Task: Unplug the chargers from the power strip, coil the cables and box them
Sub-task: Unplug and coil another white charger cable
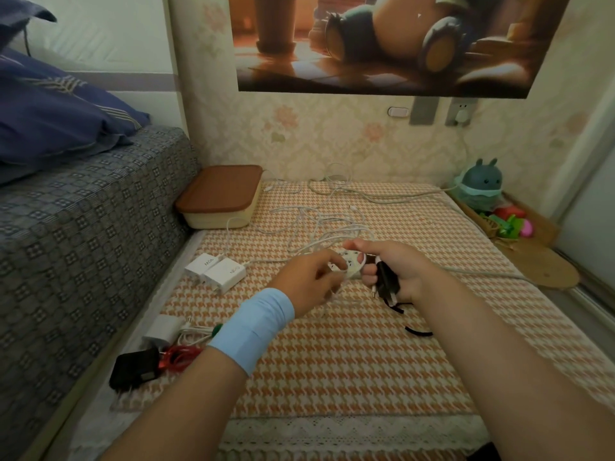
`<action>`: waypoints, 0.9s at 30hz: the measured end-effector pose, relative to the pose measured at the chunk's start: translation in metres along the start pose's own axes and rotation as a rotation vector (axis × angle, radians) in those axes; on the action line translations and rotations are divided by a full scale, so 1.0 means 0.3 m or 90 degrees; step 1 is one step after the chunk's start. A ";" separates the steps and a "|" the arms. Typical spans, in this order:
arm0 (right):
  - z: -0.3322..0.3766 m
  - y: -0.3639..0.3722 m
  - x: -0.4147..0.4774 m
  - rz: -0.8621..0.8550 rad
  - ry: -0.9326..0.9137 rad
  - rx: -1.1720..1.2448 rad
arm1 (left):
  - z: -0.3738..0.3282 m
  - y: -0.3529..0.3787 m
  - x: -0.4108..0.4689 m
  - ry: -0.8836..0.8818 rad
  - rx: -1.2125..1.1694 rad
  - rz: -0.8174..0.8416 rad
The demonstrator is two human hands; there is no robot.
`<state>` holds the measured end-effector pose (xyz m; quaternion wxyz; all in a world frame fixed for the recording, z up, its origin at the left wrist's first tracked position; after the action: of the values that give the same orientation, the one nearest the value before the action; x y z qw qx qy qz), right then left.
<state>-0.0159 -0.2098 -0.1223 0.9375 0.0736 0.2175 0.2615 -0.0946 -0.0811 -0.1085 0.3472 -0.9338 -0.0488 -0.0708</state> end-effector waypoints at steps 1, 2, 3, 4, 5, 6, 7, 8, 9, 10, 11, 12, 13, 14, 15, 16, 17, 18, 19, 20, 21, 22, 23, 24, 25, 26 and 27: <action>0.006 -0.002 -0.001 -0.008 -0.008 0.016 | 0.022 -0.024 0.005 -0.031 -0.037 -0.044; 0.011 -0.003 -0.004 -0.015 -0.015 0.030 | 0.047 -0.053 0.009 -0.073 -0.075 -0.096; 0.015 -0.007 -0.007 -0.024 -0.021 0.047 | 0.070 -0.083 0.009 -0.115 -0.094 -0.143; 0.020 -0.012 -0.007 -0.032 -0.027 0.066 | 0.091 -0.112 0.008 -0.154 -0.069 -0.172; 0.023 -0.019 -0.006 -0.039 -0.032 0.081 | 0.110 -0.135 0.009 -0.189 -0.007 -0.174; 0.027 -0.024 -0.007 -0.042 -0.036 0.090 | 0.133 -0.149 0.013 -0.223 0.077 -0.140; 0.030 -0.027 -0.008 -0.042 -0.038 0.092 | 0.154 -0.150 0.012 -0.261 0.177 -0.076; 0.032 -0.027 -0.010 -0.039 -0.038 0.086 | 0.171 -0.146 0.004 -0.290 0.276 -0.019; 0.030 -0.025 -0.011 -0.035 -0.038 0.076 | 0.181 -0.142 -0.003 -0.308 0.362 0.015; 0.027 -0.019 -0.013 -0.033 -0.036 0.065 | 0.181 -0.135 -0.006 -0.311 0.417 0.021; 0.023 -0.014 -0.013 -0.033 -0.033 0.057 | 0.165 -0.129 -0.008 -0.300 0.441 0.000; 0.019 -0.008 -0.012 -0.034 -0.030 0.053 | 0.133 -0.128 -0.004 -0.252 0.458 -0.053; 0.016 -0.003 -0.011 -0.035 -0.026 0.054 | 0.089 -0.132 0.000 -0.178 0.476 -0.121; 0.014 0.000 -0.009 -0.037 -0.023 0.055 | 0.038 -0.138 0.000 -0.084 0.491 -0.194; 0.012 -0.001 -0.008 -0.041 -0.020 0.057 | -0.014 -0.143 -0.003 0.018 0.493 -0.256; 0.011 -0.003 -0.007 -0.046 -0.017 0.058 | -0.054 -0.146 -0.006 0.108 0.474 -0.303; 0.010 -0.006 -0.006 -0.052 -0.016 0.058 | -0.081 -0.149 -0.010 0.179 0.439 -0.335; 0.008 -0.010 -0.007 -0.056 -0.015 0.059 | -0.095 -0.146 -0.015 0.230 0.410 -0.352; 0.007 -0.014 -0.007 -0.060 -0.014 0.059 | -0.095 -0.141 -0.017 0.253 0.386 -0.359; 0.006 -0.017 -0.009 -0.063 -0.014 0.058 | -0.086 -0.139 -0.018 0.253 0.358 -0.363; 0.006 -0.019 -0.009 -0.066 -0.012 0.056 | -0.071 -0.146 -0.017 0.237 0.317 -0.367; 0.006 -0.020 -0.011 -0.068 -0.011 0.056 | -0.054 -0.161 -0.018 0.214 0.262 -0.377; 0.006 -0.022 -0.011 -0.072 -0.008 0.056 | -0.043 -0.178 -0.022 0.203 0.213 -0.387; 0.005 -0.023 -0.011 -0.077 -0.005 0.059 | -0.048 -0.193 -0.029 0.221 0.188 -0.401; 0.004 -0.025 -0.010 -0.080 -0.001 0.063 | -0.067 -0.203 -0.041 0.267 0.190 -0.420; 0.003 -0.024 -0.011 -0.081 0.003 0.068 | -0.091 -0.202 -0.052 0.324 0.205 -0.434; 0.002 -0.022 -0.011 -0.079 0.009 0.074 | -0.114 -0.192 -0.060 0.367 0.207 -0.432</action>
<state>-0.0151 -0.2172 -0.1221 0.9446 0.1123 0.2428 0.1900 -0.1237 -0.0609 -0.0489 0.4454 -0.7411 -0.2630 -0.4281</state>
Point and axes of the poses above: each hand's wrist, its own x-axis towards the middle knuckle, its own y-axis out of the palm, z = x × y, the point moved 6 cm from there along x, towards the middle knuckle
